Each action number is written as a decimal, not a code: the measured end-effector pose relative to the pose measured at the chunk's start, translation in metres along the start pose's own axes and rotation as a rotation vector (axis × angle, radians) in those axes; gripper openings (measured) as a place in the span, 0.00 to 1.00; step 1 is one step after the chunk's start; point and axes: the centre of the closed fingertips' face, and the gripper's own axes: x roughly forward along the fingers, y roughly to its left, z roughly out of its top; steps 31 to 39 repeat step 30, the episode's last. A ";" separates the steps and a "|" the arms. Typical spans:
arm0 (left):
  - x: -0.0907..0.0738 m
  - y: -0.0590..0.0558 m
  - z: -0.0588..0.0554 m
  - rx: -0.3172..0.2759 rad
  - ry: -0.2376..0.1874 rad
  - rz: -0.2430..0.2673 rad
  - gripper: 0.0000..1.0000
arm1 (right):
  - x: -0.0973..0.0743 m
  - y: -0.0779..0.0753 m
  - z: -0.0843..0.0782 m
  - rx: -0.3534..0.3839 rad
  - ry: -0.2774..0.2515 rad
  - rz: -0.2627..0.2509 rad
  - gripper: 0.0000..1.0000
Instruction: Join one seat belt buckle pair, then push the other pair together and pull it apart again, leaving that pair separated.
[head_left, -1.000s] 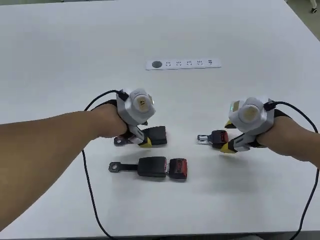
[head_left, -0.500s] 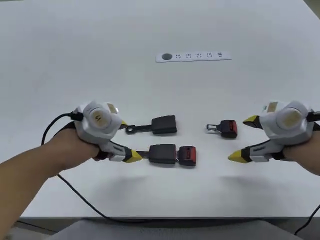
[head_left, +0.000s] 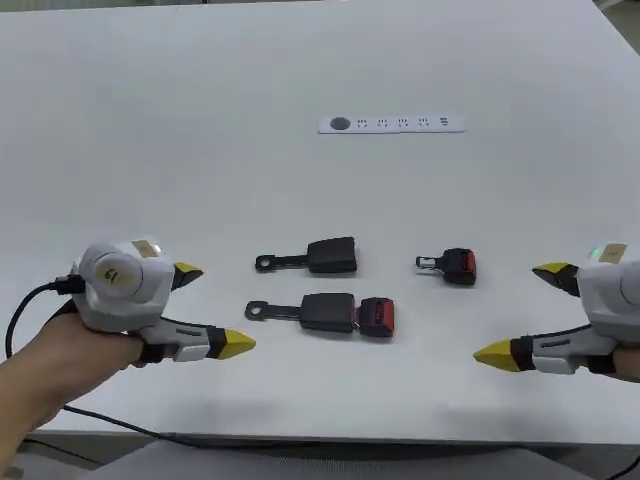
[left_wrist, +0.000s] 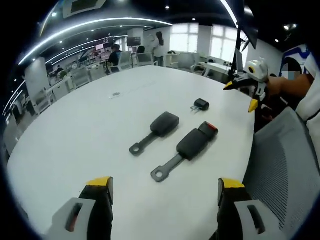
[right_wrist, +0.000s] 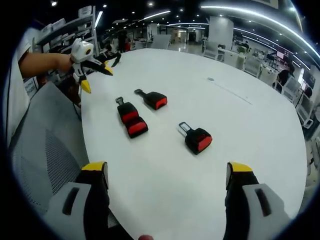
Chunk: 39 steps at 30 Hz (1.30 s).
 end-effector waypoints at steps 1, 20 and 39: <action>-0.001 0.001 -0.001 -0.017 -0.004 0.002 0.90 | -0.001 0.000 0.002 -0.008 -0.003 -0.002 0.99; -0.005 -0.008 0.006 -0.101 -0.101 0.045 1.00 | 0.009 0.010 0.000 0.140 -0.073 -0.051 1.00; 0.005 -0.018 0.015 -0.124 -0.122 0.036 1.00 | 0.007 0.000 0.006 0.113 -0.072 -0.081 0.99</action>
